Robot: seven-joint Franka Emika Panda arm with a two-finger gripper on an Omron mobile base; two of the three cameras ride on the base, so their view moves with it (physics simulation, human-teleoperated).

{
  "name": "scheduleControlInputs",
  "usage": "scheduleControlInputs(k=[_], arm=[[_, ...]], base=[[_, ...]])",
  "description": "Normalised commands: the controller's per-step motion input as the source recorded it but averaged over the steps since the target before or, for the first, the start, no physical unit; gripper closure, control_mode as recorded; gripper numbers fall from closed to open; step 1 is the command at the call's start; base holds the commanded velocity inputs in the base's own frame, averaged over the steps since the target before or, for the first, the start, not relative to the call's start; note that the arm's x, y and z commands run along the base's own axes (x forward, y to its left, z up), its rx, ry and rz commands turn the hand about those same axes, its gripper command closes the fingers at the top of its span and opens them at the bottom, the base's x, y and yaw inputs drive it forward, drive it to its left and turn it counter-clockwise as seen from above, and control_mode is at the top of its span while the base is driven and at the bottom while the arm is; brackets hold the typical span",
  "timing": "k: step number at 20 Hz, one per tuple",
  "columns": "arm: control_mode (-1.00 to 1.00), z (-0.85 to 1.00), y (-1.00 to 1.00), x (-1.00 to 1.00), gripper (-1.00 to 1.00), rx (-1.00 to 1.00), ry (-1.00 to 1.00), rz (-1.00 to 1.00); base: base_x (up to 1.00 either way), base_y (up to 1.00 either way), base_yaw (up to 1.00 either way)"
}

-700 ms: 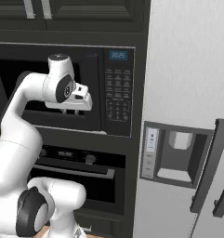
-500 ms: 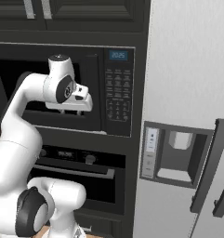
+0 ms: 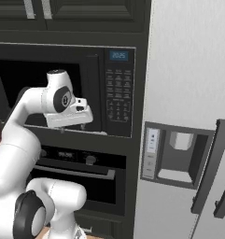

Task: Take the baked cake out of the oven and place it on the plate for cooling. Then close the oven door.

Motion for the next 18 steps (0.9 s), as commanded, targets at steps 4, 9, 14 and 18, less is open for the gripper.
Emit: scheduleControlInputs(k=[4,9,14,18], arm=[[-1.00,-0.12,-0.16,0.14,-1.00,0.02,0.02,-0.02],[-1.00,0.00,-0.05,0.41,-1.00,0.03,0.04,-0.03],[-1.00,0.00,-0.15,0.11,-1.00,0.04,0.07,0.00],[-1.00,0.00,0.00,0.00,-1.00,0.00,0.00,0.00]], base=[[0.00,0.00,0.00],[0.00,0.00,0.00],[0.00,0.00,0.00],[0.00,0.00,0.00]])
